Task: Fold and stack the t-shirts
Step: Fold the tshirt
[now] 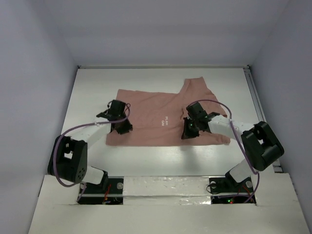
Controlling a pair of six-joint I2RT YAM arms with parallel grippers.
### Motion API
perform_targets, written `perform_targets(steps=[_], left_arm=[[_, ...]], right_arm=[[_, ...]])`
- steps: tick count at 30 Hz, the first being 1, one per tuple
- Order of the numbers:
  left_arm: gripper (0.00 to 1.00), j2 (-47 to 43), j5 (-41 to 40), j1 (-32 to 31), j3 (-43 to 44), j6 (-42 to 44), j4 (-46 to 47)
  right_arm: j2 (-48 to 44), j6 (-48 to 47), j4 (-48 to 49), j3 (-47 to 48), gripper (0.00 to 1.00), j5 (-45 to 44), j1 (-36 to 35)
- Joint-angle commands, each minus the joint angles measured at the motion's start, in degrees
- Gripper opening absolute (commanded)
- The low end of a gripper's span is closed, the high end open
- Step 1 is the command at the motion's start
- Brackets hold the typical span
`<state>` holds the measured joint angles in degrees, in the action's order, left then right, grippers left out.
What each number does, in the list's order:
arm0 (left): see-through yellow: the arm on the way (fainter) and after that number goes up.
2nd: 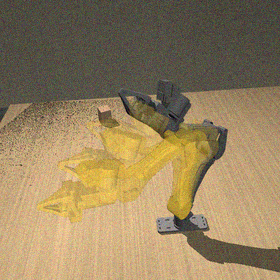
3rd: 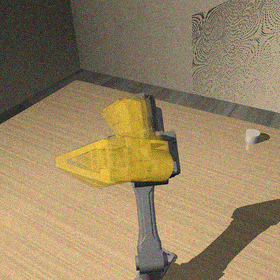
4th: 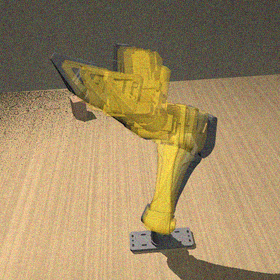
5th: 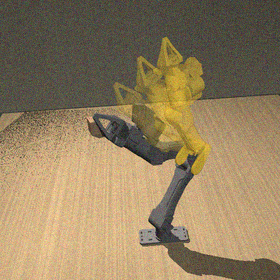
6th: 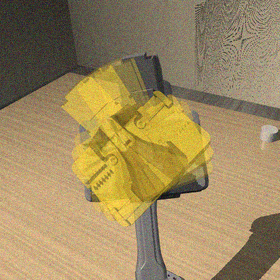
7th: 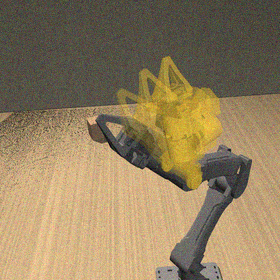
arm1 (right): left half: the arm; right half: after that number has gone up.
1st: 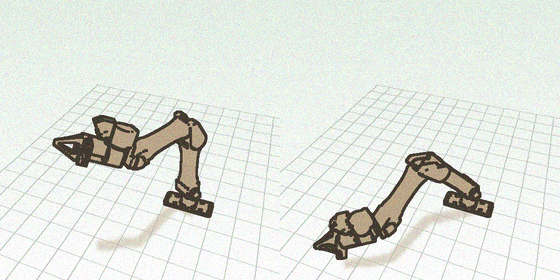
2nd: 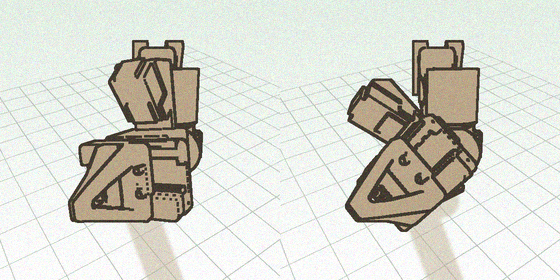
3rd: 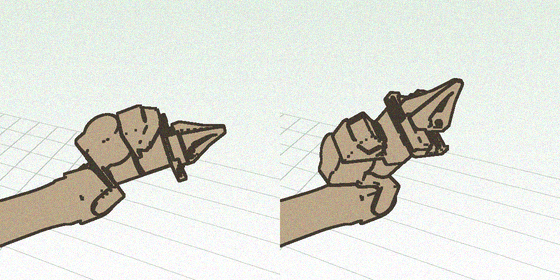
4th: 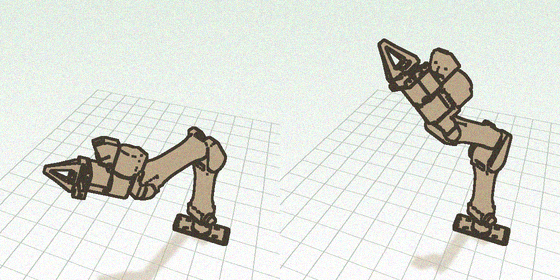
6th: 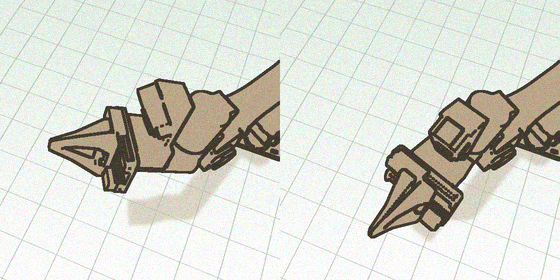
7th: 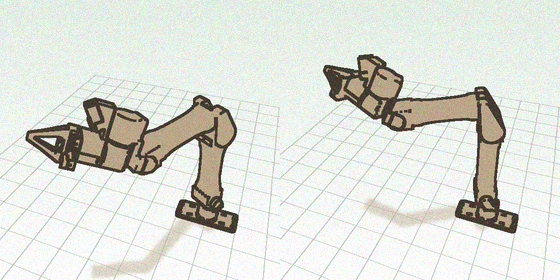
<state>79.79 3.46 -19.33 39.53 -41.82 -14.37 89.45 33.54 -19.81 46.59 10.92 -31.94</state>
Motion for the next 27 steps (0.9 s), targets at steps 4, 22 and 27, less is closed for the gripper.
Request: perform_targets(steps=[4,22,27], left_arm=[[0.5,7.81,-10.75,6.75,27.85,8.59,1.52],[0.24,48.7,-10.84,14.94,69.0,18.53,1.45],[0.26,52.04,-12.17,14.94,70.68,19.32,-0.3]], right_arm=[[-1.73,-5.5,-6.55,14.04,0.0,-3.09,-0.4],[-3.84,-6.12,-9.45,18.98,0.05,-0.55,0.13],[-5.42,-5.77,-9.72,16.52,0.05,-0.99,0.13]])
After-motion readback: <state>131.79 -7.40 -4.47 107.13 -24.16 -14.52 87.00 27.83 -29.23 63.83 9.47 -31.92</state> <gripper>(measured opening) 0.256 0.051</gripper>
